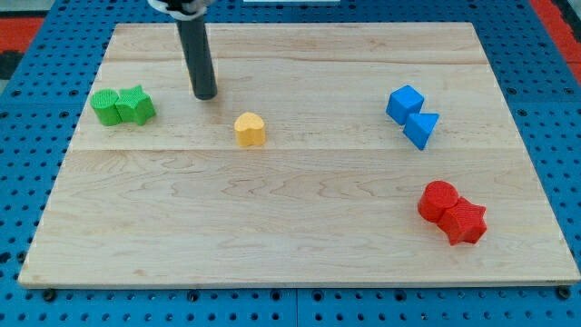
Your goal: Push green star to the left side
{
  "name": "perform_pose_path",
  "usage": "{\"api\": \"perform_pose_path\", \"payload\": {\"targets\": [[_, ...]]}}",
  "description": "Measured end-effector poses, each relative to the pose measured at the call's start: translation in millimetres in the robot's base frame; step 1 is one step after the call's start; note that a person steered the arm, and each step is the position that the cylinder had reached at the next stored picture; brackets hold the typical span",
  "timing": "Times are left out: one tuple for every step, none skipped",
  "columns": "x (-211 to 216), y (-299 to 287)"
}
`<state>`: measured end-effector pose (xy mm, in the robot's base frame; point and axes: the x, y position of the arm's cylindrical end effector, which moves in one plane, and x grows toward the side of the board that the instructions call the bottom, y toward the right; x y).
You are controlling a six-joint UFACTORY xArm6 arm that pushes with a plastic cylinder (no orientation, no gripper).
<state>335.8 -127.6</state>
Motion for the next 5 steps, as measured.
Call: {"api": "perform_pose_path", "payload": {"targets": [[-5.7,16.7],[-32.0,-10.5],[-40.5,-43.9],[-9.2,-27.3],[45.3,-24.3]]}}
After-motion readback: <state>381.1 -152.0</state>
